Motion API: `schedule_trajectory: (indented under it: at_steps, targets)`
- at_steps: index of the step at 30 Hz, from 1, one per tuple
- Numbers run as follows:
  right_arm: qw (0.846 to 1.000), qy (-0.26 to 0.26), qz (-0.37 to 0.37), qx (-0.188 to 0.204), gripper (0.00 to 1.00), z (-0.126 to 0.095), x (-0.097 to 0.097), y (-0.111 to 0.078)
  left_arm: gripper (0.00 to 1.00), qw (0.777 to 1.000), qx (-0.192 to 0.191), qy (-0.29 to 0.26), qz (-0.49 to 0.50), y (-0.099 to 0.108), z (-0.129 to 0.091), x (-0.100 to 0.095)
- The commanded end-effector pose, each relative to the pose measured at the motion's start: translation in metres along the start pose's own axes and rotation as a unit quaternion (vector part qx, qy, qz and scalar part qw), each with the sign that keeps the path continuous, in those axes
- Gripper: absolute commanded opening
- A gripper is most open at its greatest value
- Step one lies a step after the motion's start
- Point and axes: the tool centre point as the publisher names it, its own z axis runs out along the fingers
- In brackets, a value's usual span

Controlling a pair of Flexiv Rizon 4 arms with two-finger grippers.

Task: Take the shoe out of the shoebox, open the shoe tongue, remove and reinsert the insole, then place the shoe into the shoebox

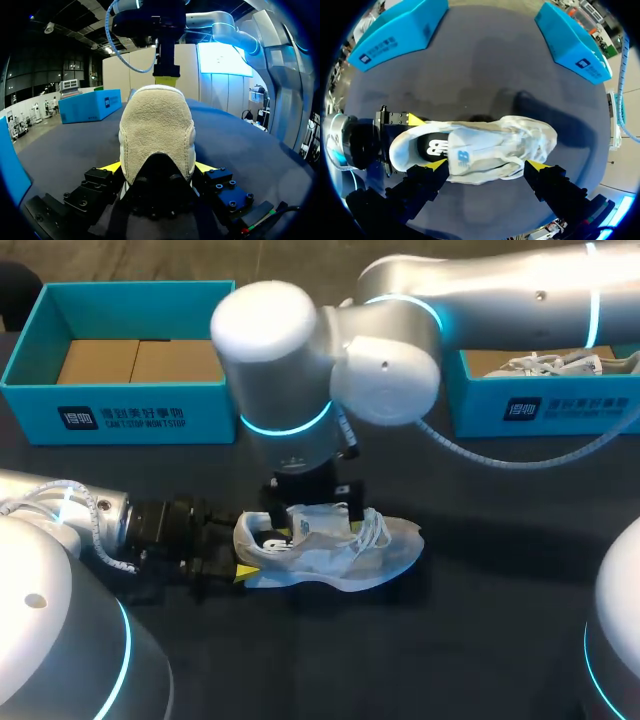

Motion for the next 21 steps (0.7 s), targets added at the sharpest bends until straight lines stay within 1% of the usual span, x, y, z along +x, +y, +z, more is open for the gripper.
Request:
schedule_trajectory:
  at_steps: [1, 5, 10, 14, 17, 21]
  targets:
    - [0.993, -0.108, 0.051, -0.009, 1.00, 0.006, 0.031, -0.006, 0.00, 1.000, -0.001, 0.000, 0.000, 0.000, -0.001, 0.000]
    - [0.991, -0.119, 0.055, -0.006, 1.00, 0.013, 0.035, -0.005, 0.00, 1.000, -0.001, 0.000, 0.000, 0.000, -0.001, 0.000]
    - [0.985, -0.156, 0.070, 0.000, 1.00, 0.022, 0.037, -0.004, 0.00, 1.000, -0.001, 0.000, 0.000, 0.000, -0.001, 0.000]
    - [0.977, -0.191, 0.091, 0.002, 1.00, 0.026, 0.031, -0.004, 0.00, 1.000, -0.001, 0.000, 0.000, 0.000, -0.001, 0.000]
    - [0.974, -0.204, 0.102, 0.006, 1.00, 0.028, 0.026, -0.003, 0.00, 1.000, -0.001, 0.000, 0.000, 0.000, -0.001, 0.000]
    - [0.967, -0.226, 0.114, 0.009, 1.00, 0.025, 0.017, -0.002, 0.00, 1.000, -0.001, 0.000, 0.000, 0.000, -0.001, 0.000]
